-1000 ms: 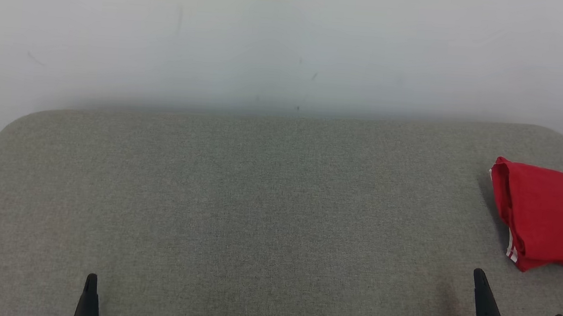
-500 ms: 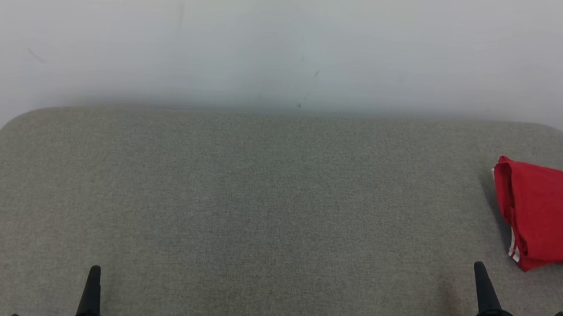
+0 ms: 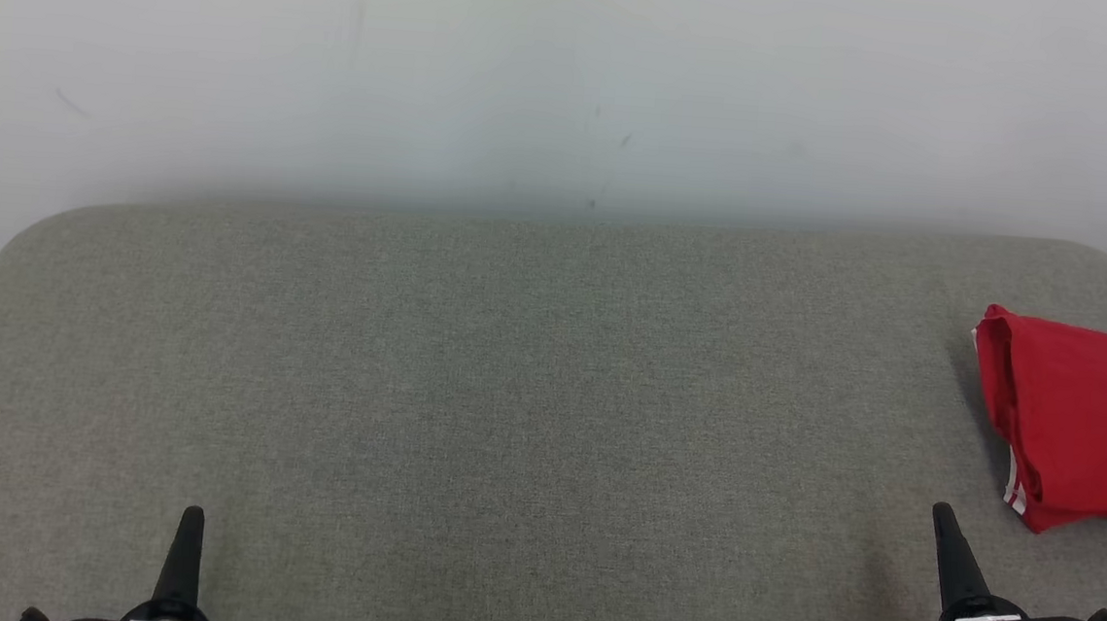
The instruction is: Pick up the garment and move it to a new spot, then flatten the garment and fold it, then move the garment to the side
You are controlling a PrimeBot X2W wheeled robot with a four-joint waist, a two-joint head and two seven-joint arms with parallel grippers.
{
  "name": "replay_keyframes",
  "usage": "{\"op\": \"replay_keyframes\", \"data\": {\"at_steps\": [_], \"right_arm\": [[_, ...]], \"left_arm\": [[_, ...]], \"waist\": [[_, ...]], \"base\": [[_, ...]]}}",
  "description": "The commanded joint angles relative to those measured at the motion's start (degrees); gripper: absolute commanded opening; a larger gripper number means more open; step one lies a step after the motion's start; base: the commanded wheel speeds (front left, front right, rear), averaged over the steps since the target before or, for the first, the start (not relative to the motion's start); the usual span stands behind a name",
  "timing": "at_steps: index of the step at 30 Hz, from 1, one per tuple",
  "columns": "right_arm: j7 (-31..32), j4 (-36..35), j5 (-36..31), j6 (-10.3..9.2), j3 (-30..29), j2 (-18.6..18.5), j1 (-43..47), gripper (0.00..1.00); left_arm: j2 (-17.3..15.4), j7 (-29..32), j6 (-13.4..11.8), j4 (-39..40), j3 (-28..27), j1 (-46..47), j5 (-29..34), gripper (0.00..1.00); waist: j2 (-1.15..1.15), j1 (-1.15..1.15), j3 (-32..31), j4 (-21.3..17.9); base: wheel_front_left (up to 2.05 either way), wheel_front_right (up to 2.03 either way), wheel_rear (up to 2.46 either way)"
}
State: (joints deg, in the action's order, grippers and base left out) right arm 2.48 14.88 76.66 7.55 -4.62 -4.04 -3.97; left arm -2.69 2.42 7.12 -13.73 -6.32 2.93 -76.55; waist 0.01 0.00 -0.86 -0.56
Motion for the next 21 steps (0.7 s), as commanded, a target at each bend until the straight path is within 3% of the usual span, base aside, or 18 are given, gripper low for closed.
{"op": "replay_keyframes", "data": {"at_steps": [1,21], "right_arm": [[0.37,-0.46,1.58,-0.08,-0.34,0.15,-0.96,0.0],[2.59,-0.77,9.6,-0.1,-1.31,0.78,-1.83,0.0]], "left_arm": [[-0.25,0.35,0.31,0.12,-0.18,1.17,-1.45,0.0],[-0.28,2.61,0.49,-0.16,-0.24,2.54,-9.77,0.0]], "waist": [[-0.01,0.0,0.04,0.03],[-0.01,0.0,0.56,0.31]], "base": [[0.0,0.0,0.0],[0.0,0.0,0.0]]}}
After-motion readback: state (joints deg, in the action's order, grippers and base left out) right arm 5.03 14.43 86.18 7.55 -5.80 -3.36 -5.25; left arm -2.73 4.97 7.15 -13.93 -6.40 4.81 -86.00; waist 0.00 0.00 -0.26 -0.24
